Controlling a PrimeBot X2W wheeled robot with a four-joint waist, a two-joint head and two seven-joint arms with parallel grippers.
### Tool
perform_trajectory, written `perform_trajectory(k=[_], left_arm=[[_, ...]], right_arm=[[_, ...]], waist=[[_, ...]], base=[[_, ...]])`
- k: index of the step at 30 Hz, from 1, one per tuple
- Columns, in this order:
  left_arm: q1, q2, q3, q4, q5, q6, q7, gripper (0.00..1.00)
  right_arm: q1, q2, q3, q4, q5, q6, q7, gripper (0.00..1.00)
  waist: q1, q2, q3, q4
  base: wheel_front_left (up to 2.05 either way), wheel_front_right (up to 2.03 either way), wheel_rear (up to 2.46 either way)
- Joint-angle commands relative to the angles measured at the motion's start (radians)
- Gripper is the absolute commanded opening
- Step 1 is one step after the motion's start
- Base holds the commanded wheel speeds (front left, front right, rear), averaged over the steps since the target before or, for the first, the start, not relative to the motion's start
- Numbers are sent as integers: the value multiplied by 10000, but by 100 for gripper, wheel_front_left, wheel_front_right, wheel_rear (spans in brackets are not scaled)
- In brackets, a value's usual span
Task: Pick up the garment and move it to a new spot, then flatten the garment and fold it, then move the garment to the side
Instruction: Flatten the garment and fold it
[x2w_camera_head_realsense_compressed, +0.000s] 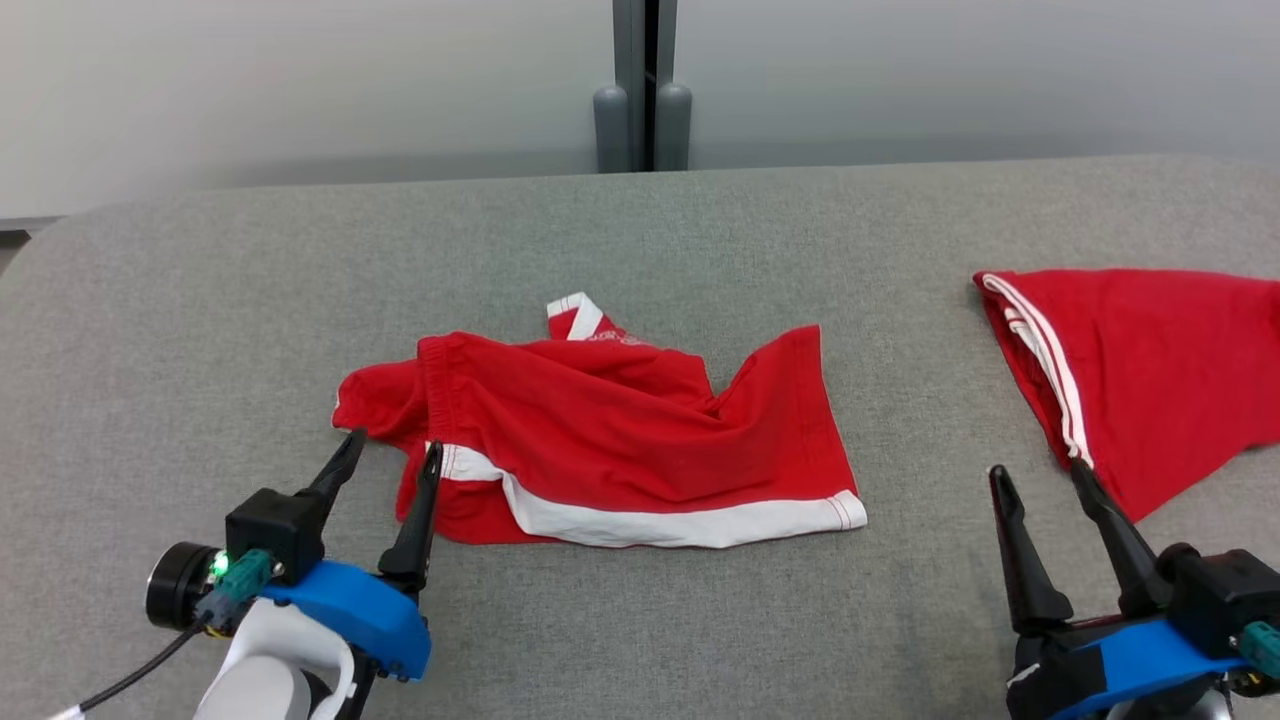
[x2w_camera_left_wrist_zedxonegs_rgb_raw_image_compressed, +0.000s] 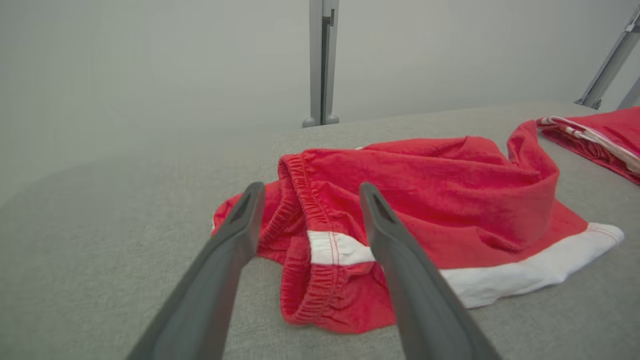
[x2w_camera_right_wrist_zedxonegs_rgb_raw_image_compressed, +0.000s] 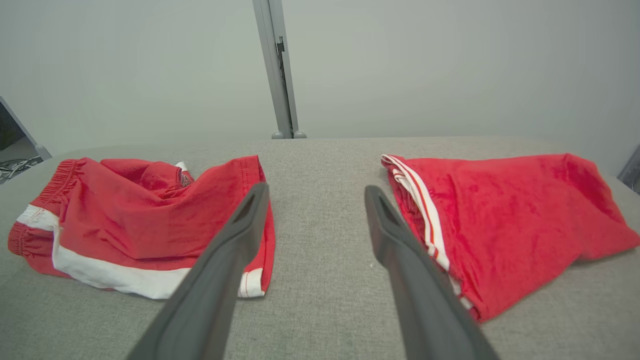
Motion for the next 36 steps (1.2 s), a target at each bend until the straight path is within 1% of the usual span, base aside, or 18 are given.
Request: perform_trajectory(k=[1, 4, 7, 11, 12, 13, 14, 18, 21, 26, 32, 33, 34, 35, 36], left_arm=[[-379, -36, -108, 355, -259, -260, 406, 100], [-795, -99, -339, 920, -583, -557, 1082, 100], [-1097, -31, -393, 1441, -877, -684, 1618, 100], [-1364, -25, -466, 1805, -1310, -839, 2001, 100], [-1433, 3, -475, 1812, -1360, -862, 1980, 53], [-1433, 3, -475, 1812, -1360, -862, 1980, 53], [-1464, -26, -500, 1840, -1524, -889, 2001, 0], [-1634, 48, -638, 1806, -1665, -953, 1888, 0], [-1792, 66, -787, 1734, -1652, -964, 1770, 0], [-1969, 17, -993, 1596, -1584, -985, 1607, 0], [-2027, 12, -1026, 1490, -1498, -846, 1396, 0], [-2020, 2, -1020, 1463, -1514, -829, 1360, 0], [-2005, 11, -1014, 1431, -1495, -819, 1314, 0], [-1976, 12, -1008, 1386, -1485, -804, 1260, 0], [-1949, 5, -988, 1319, -1488, -776, 1178, 0]], right_arm=[[-177, -13, 91, 55, 19, 5, -42, 100], [-261, -13, 128, 164, 86, 5, -104, 100], [-368, -12, 141, 276, 103, 5, -166, 100], [-436, -13, 128, 429, 150, 5, -259, 100], [-455, -12, 136, 468, 154, 5, -263, 100], [-455, -12, 136, 468, 154, 5, -263, 100], [-489, -12, 162, 504, 161, 5, -246, 100], [-690, -10, 561, 751, -11, 5, -156, 100], [-933, -15, 1084, 1179, -82, 5, -80, 100], [-1471, -20, 1901, 2397, -49, 2, -112, 100], [-2259, -21, 2100, 4041, 4, 3, -393, 100], [-2377, -21, 2146, 4251, 52, 5, -478, 80], [-2475, -21, 2177, 4419, 55, 3, -526, 46], [-2550, -20, 2189, 4559, 65, 5, -597, 0], [-2620, -20, 2196, 4683, 83, 5, -655, 0]], waist=[[-1, -1, 190, -57], [-1, -1, 376, -197], [-1, -1, 535, -329], [-1, -1, 687, -410], [-1, -1, 732, -417], [-1, -1, 732, -417], [-1, -1, 771, -407], [-1, -1, 931, -320], [-1, -1, 1087, -186], [-1, -1, 1354, 109], [-1, -1, 1618, 299], [-1, -1, 1642, 313], [-1, -1, 1666, 320], [-1, -1, 1684, 329], [-1, -1, 1714, 340]], base=[[0, 0, 0], [0, 0, 0], [0, 0, 0], [0, 0, 0], [0, 0, 0], [0, 0, 0], [0, 0, 0], [0, 0, 0], [0, 0, 0], [0, 0, 0], [0, 0, 0], [0, 0, 0], [0, 0, 0], [0, 0, 0], [0, 0, 0]])
